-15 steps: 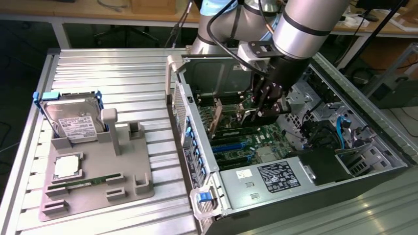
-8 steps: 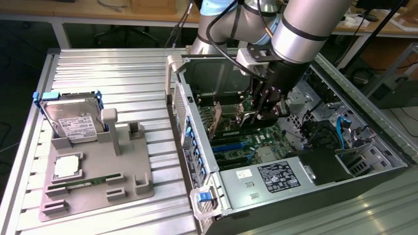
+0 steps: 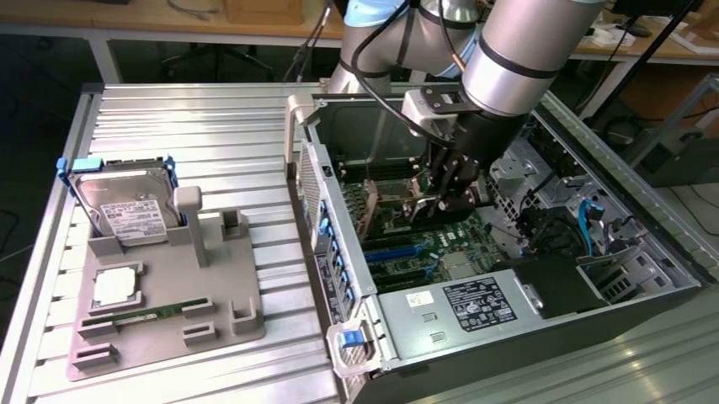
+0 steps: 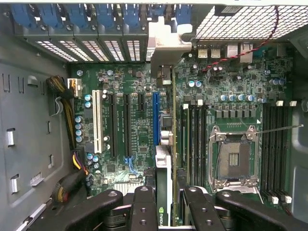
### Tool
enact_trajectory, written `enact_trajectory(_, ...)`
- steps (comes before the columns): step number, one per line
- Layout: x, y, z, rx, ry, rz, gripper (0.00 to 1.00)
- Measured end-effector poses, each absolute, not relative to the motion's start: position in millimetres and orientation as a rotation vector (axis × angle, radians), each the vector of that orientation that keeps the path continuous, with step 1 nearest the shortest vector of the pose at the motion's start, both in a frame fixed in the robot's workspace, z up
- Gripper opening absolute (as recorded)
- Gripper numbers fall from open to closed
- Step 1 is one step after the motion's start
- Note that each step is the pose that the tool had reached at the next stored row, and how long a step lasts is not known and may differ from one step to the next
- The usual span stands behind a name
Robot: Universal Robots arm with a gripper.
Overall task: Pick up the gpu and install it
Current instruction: 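Insert the gpu into the slot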
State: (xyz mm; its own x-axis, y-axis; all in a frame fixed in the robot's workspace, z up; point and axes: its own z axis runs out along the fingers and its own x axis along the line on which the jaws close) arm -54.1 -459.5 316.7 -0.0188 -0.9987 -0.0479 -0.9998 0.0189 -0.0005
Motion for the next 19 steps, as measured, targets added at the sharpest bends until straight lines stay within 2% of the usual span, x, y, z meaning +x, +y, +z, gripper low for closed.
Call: enact_trajectory(19,-70.2,-461.5,305.2,-2.185,2.208,0.051,0.27)
